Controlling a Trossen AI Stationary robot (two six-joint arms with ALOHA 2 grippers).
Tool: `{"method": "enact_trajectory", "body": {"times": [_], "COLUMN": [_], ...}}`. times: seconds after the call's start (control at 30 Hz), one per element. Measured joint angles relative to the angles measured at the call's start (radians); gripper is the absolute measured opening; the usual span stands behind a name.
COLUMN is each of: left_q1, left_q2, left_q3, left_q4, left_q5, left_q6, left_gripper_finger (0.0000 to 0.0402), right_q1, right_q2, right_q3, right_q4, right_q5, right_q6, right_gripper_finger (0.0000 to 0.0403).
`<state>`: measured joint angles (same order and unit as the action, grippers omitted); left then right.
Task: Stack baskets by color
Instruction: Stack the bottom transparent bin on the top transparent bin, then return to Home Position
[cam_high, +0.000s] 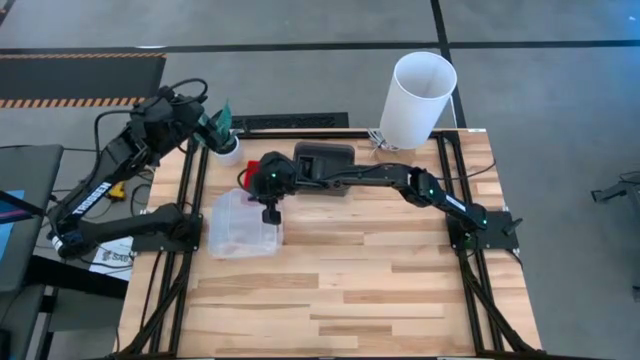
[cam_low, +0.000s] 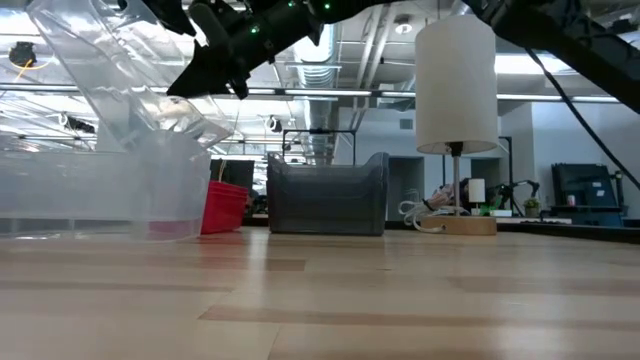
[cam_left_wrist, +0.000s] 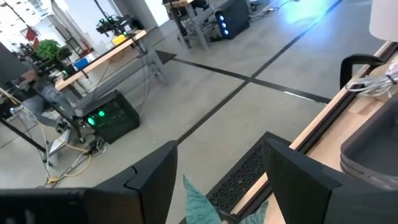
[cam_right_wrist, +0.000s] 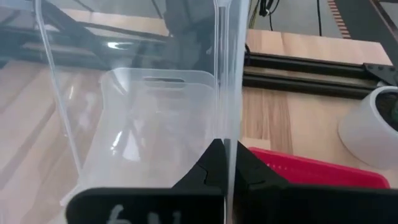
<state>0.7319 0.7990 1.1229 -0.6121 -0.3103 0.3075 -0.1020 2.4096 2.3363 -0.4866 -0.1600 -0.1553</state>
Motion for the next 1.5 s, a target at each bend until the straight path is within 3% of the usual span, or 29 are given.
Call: {"method": "enact_trajectory", "body": {"times": [0.3,0.8,0.97,1.23,1.37,1.5], "left_q1": [0.02,0.021,0.021,0.02,0.004,-0.051], "left_q2": [0.0,0.0,0.0,-0.01,-0.056,-0.133], "left_q3": [0.0,0.0,0.0,0.0,-0.036,-0.16], "left_q4": [0.0,-0.023,-0.126,-0.184,-0.086,0.118], "left_q5": [0.018,0.033,0.15,0.496,0.707,0.797], "left_q6": [-0.005,0.016,0.024,-0.06,-0.146,-0.276], "left_gripper_finger": [0.0224,0.0224,0.0224,0.0224,0.0224,0.0224], "right_q1": [0.0,-0.006,0.0,0.021,0.046,0.071], "right_q2": [0.0,-0.006,-0.081,-0.241,-0.308,-0.352], "right_q3": [0.0,0.0,0.016,0.014,0.014,0.013], "right_q4": [-0.023,-0.037,-0.173,-0.494,-0.637,-0.735], "right_q5": [0.0,-0.039,-0.108,-0.106,-0.105,-0.102], "right_q6": [-0.004,0.026,0.027,0.001,0.0,0.005], "right_gripper_finger": [0.0046,0.0183,0.0218,0.0224,0.0212,0.0194]}}
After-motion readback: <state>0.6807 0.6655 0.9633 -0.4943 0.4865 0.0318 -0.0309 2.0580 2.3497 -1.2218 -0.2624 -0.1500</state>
